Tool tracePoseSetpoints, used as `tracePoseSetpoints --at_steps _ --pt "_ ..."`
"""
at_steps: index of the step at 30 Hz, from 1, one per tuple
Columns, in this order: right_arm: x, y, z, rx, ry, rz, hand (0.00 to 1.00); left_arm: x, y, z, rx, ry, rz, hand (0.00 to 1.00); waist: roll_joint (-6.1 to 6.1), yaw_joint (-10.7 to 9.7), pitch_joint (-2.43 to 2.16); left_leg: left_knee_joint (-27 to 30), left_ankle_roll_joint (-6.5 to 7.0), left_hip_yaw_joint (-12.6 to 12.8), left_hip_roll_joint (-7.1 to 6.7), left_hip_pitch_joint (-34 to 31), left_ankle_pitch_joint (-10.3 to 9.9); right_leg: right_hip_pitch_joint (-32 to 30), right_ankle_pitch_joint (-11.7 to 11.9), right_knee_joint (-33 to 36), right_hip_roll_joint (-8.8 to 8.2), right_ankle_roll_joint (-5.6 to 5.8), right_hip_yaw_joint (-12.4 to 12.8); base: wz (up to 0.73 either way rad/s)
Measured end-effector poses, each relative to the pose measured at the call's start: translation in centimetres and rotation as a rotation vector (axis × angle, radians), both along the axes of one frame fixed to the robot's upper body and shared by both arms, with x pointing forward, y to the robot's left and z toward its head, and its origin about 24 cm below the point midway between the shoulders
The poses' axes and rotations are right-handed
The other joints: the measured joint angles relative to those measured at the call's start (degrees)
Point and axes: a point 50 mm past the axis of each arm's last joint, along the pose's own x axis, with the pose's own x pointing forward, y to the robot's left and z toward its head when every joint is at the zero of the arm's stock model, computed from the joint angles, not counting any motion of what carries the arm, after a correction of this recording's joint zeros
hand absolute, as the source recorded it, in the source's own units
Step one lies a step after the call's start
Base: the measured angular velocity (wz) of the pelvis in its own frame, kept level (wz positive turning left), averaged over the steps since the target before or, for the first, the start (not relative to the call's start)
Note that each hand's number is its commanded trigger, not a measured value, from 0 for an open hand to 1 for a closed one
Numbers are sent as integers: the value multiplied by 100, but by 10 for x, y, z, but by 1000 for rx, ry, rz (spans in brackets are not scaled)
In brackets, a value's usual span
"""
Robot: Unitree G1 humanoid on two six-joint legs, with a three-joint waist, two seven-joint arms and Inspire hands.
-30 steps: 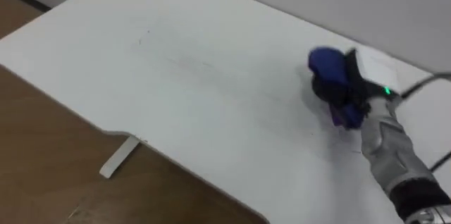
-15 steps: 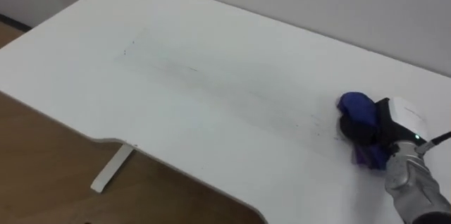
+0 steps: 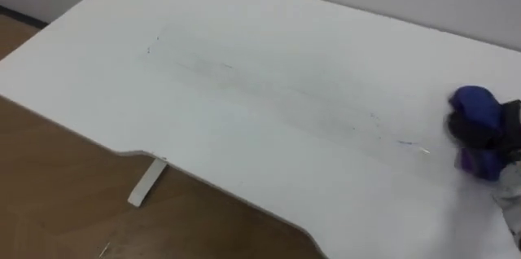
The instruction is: Wipe table
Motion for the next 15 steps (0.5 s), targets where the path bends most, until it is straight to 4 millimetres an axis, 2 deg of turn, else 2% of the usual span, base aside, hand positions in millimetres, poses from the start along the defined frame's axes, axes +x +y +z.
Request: tracePoseSetpoints --at_steps 2,3,4,5,6,8,9,13,15 --pt "-18 -8 -6 19 -6 -71 100 -5 4 2 12 10 3 0 -112 -179 -11 1 7 47 -13 14 4 30 -12 -4 -13 19 2 4" --pt "-30 -12 -11 33 3 -103 100 -3 6 4 19 -6 10 0 -170 -314 2 2 8 119 -9 50 5 69 -12 -23 -13 20 11 3" --pt "-36 -14 -14 37 12 -117 100 -2 7 6 24 -17 12 0 -180 -380 1 3 8 141 -8 67 5 95 -12 -33 -13 20 11 0" --pt "-48 -17 -19 52 27 -142 100 2 10 8 33 -45 17 0 -247 -505 -11 0 8 164 -5 82 5 109 -13 -36 -12 20 25 -6" --pt "-59 -20 -23 64 44 -170 100 10 12 10 41 -81 18 0 -302 -593 -5 -9 8 208 5 113 4 114 -12 -35 -12 19 48 -9" --pt "-72 -23 -28 81 66 -207 100 25 13 12 47 -135 1 0 -339 -662 18 -40 8 224 7 187 4 155 -12 -31 -13 19 66 -12" --pt "-77 -23 -31 91 76 -212 100 32 13 14 45 -176 0 0 -333 -737 52 -51 7 274 19 270 2 208 -12 -38 -11 19 104 -15" --pt "-79 -23 -32 103 65 -229 100 53 8 14 22 -243 -20 0 -295 -771 28 -78 8 339 42 326 -5 206 -1 -59 14 6 216 -16" --pt "-70 -19 -29 76 73 -210 100 51 3 11 6 -231 -30 0 -179 -565 55 -189 7 371 43 495 -8 219 14 -38 34 -5 399 -38"
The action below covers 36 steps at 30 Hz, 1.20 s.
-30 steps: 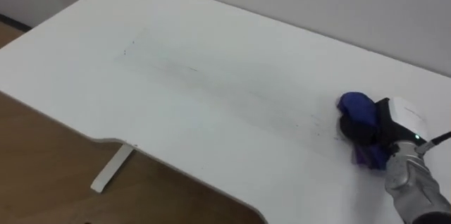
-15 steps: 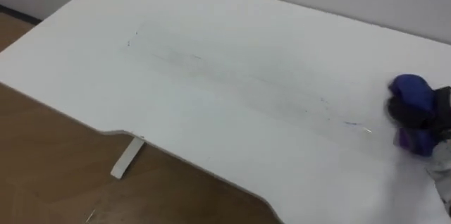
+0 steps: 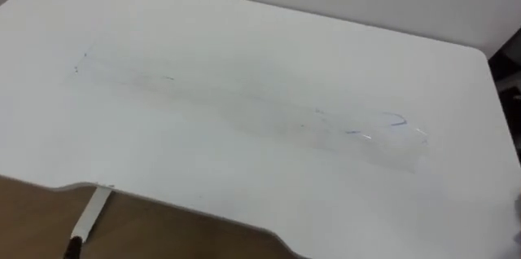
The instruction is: Wipe table
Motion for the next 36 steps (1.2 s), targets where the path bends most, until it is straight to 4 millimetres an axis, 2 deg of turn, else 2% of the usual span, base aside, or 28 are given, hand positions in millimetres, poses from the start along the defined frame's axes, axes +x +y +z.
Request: tracePoseSetpoints --at_steps 1,2,4,6,7,8,9,11,12,14,16,19,20,24,27,32,36 --pt "4 2 1 -12 4 8 100 -2 -2 -1 -5 6 0 0 -12 78 -20 -20 0 4 1 27 0 -12 6 27 2 -8 54 -48" --pt "13 6 5 -47 12 38 100 -6 -6 -4 -16 23 -5 0 35 204 -13 -40 -1 51 9 63 0 -34 12 68 9 -18 153 -40" --pt "37 19 11 -87 25 147 100 -16 -10 -10 -36 70 4 0 45 379 0 -51 -1 98 13 115 -1 -105 13 147 11 -23 280 -36" --pt "93 61 30 -153 -16 407 100 -29 -15 -16 -56 131 8 0 115 510 15 -33 -4 78 30 83 -1 -225 35 188 30 -59 314 -17" --pt "106 74 36 -170 -37 474 100 -31 -17 -17 -61 140 12 0 125 568 34 -16 -5 62 32 65 0 -237 40 195 37 -66 313 8" --pt "125 96 45 -199 -64 589 100 -31 -18 -18 -70 146 12 0 123 715 54 -15 -10 24 33 52 4 -269 40 193 46 -67 302 11" --pt "138 112 52 -231 -71 681 100 -30 -18 -18 -75 146 9 0 126 927 42 -18 -12 -18 34 39 3 -259 36 183 48 -68 268 17" --pt "150 130 58 -267 -62 794 100 -35 -17 -17 -78 162 9 0 76 1146 33 -24 -12 -162 14 24 4 -160 29 106 49 -57 149 37" --pt "152 137 56 -283 -37 841 100 -38 -15 -17 -74 174 11 0 13 1243 23 -30 -12 -263 0 31 3 -55 27 45 49 -51 52 46" --pt "149 143 48 -291 7 874 100 -47 -15 -17 -76 200 21 0 -62 1315 30 -26 -12 -350 -10 48 3 80 26 12 51 -42 -89 44" --pt "144 144 41 -279 49 885 100 -54 -16 -18 -86 227 29 0 -91 1344 27 -26 -11 -374 -10 48 3 133 26 12 51 -42 -162 28" --pt "136 140 31 -264 104 886 100 -51 -15 -17 -84 222 28 0 -63 1327 43 -27 -12 -384 -11 27 3 169 1 -45 53 -4 -268 5" --pt "137 140 33 -266 98 887 100 -49 -15 -18 -89 218 22 0 -30 1299 28 -27 -12 -381 -11 15 4 172 -1 -80 59 -3 -284 0" --pt "137 141 32 -262 101 889 100 -25 -17 -17 -101 156 -10 0 41 1265 33 -21 -12 -363 -11 19 4 179 -1 -78 59 -4 -271 -1" --pt "137 142 31 -257 104 892 100 -19 -17 -16 -100 140 -23 0 41 1263 33 -19 -13 -347 -12 20 3 162 0 -76 60 -4 -246 -4" --pt "137 140 32 -255 98 884 100 -18 -18 -16 -99 136 -31 0 52 1224 29 -19 -16 -335 -11 3 1 148 0 -80 64 -5 -232 -1" --pt "126 130 24 -194 53 832 100 -24 -17 -16 -94 148 -19 0 67 1173 28 -17 -16 -348 -16 23 1 176 1 -78 60 -6 -248 2"
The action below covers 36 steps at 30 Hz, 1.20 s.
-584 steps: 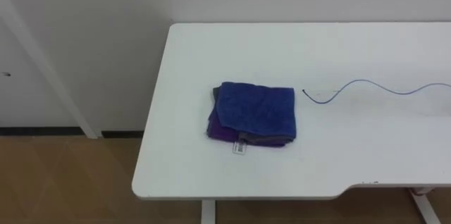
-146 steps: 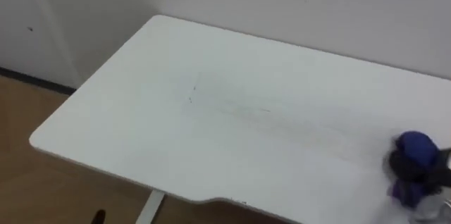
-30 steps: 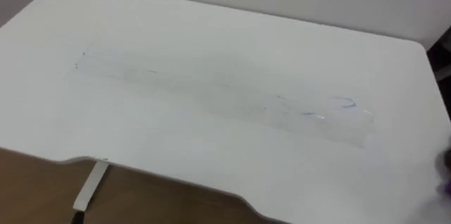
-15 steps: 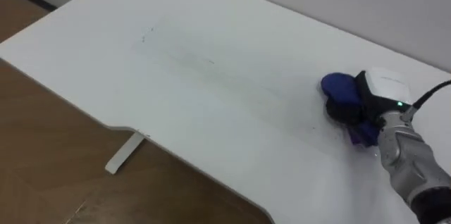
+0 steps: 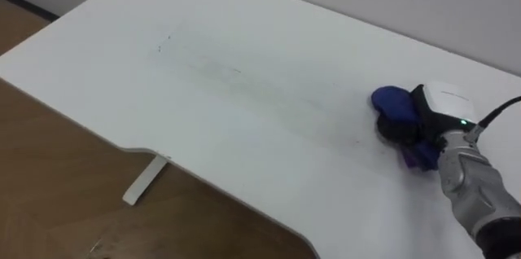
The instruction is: Wipe table
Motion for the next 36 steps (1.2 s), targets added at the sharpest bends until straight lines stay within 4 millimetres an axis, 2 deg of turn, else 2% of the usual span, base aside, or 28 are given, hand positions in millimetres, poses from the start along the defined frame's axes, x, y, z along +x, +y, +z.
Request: tracePoseSetpoints --at_steps 2,4,6,8,9,12,13,15,20,23,25,26,27,30,34,36 --pt "-15 -9 -8 40 -8 -51 100 -7 2 1 8 12 17 0 -6 -82 -10 0 1 -30 -11 -1 0 26 -1 0 -8 1 -53 13" --pt "-28 -18 -16 93 -24 -119 100 -18 4 2 21 31 31 0 -16 -311 -15 10 2 -65 -28 13 1 97 -9 -8 -17 14 -135 18" --pt "-51 -34 -26 143 -49 -239 100 -32 7 4 34 58 57 0 -37 -625 -44 32 16 -55 -101 41 5 195 -54 -18 -85 74 -183 22" --pt "-70 -47 -31 144 -63 -307 100 -36 13 7 68 63 55 0 -63 -789 -63 52 37 -44 -134 46 -5 227 -60 -45 -114 85 -175 6" --pt "-82 -55 -34 144 -64 -348 100 -39 17 9 92 68 66 0 -94 -881 -91 55 39 -30 -147 47 -5 240 -63 -83 -118 89 -148 -3" --pt "-104 -67 -42 164 -43 -445 100 -35 23 14 116 39 65 0 -151 -1112 -148 82 54 16 -150 62 -14 254 -63 -84 -119 89 -89 -2" --pt "-112 -71 -45 180 -35 -478 100 -26 24 16 122 4 52 0 -183 -1202 -162 88 58 32 -148 67 -19 254 -63 -81 -120 89 -82 0" --pt "-120 -76 -46 184 -33 -512 100 -19 24 16 119 -25 39 0 -202 -1297 -152 87 72 75 -148 79 -29 252 -63 -77 -129 90 -33 -7" --pt "-122 -77 -45 177 -35 -508 100 -5 22 17 115 -73 16 0 -186 -1353 -152 7 103 338 -145 273 -72 236 -52 -62 -144 109 280 -28" --pt "-119 -76 -41 165 -40 -491 100 0 21 17 112 -96 17 0 -177 -1357 -139 -12 106 398 -136 283 -73 143 -44 19 -146 103 376 -14" --pt "-114 -73 -36 130 -43 -454 100 1 20 17 107 -98 18 0 -158 -1350 -114 -33 105 439 -122 310 -73 133 -43 23 -141 101 398 -12" --pt "-110 -71 -34 111 -44 -433 100 1 18 16 103 -98 13 0 -136 -1336 -84 -50 99 491 -102 334 -77 114 -39 22 -126 95 449 -27" --pt "-105 -68 -30 78 -47 -401 100 1 16 15 97 -98 14 0 -105 -1299 -65 -82 93 588 -73 366 -81 80 -29 17 -109 80 526 -31" --pt "-97 -58 -23 2 -35 -318 100 3 11 13 83 -109 9 0 -61 -1192 -33 -153 83 668 -53 435 -87 25 -15 27 -83 61 640 -27" --pt "-83 -41 -16 -75 -19 -198 100 1 5 9 66 -92 -22 0 -51 -1089 -33 -192 73 718 -32 458 -94 -18 -4 28 -62 49 682 -14" --pt "-75 -27 -12 -133 -9 -115 100 2 2 8 58 -86 -36 0 -52 -947 -34 -192 52 748 9 464 -110 -36 7 28 -25 33 682 -12"
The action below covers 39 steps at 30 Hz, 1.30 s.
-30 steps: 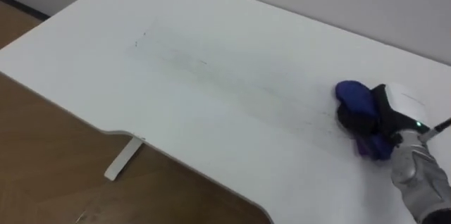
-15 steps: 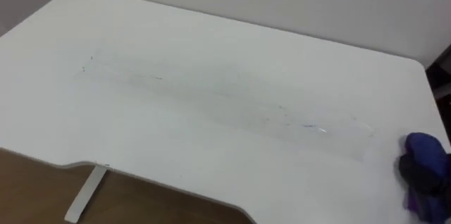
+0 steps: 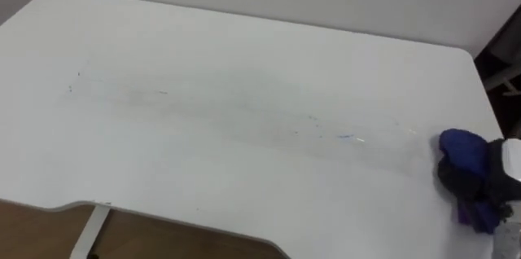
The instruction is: Wipe table
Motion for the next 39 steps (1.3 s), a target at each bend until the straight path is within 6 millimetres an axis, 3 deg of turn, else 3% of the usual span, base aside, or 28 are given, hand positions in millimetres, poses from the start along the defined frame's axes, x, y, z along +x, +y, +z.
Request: tracePoseSetpoints --at_steps 3,9,17,20,21,22,31,33,39 --pt "7 12 1 -22 16 55 100 5 -2 -1 -5 -3 -8 0 -13 238 6 2 -21 8 52 13 -12 -9 9 -14 59 -16 1 -7" --pt "18 23 7 -21 42 94 100 4 -2 -1 -6 0 -8 0 -14 272 49 -1 -29 8 71 -9 -16 17 15 -13 80 -25 10 -1" --pt "22 29 10 -25 59 112 100 9 -4 -2 -10 -7 -21 0 -23 259 50 -17 -36 8 78 -8 -21 11 15 -19 92 -25 15 0" --pt "23 30 11 -32 60 120 65 13 -4 -1 -9 -16 -23 0 -24 238 49 -17 -40 6 80 -10 -24 2 15 -19 93 -25 14 0" --pt "23 30 10 -33 60 122 40 14 -4 -1 -9 -18 -24 0 -22 227 48 -15 -40 5 80 -8 -25 -2 15 -21 93 -25 15 0" --pt "22 31 10 -33 59 121 1 15 -4 -1 -8 -20 -25 0 -22 225 48 -15 -41 5 80 -7 -25 -2 15 -21 93 -25 16 0" --pt "15 30 5 -32 61 107 0 40 -7 1 22 -78 -46 0 16 202 35 -9 -40 15 80 9 -24 -4 15 -23 94 -25 22 0" --pt "16 34 4 -10 41 110 0 41 -8 1 21 -82 -51 0 19 143 7 -5 -39 15 81 10 -24 -4 15 -22 94 -25 27 0" --pt "23 53 16 115 -65 194 0 42 -10 1 4 -126 15 0 114 35 39 4 -39 35 77 53 -23 -1 14 -15 85 -24 50 0"
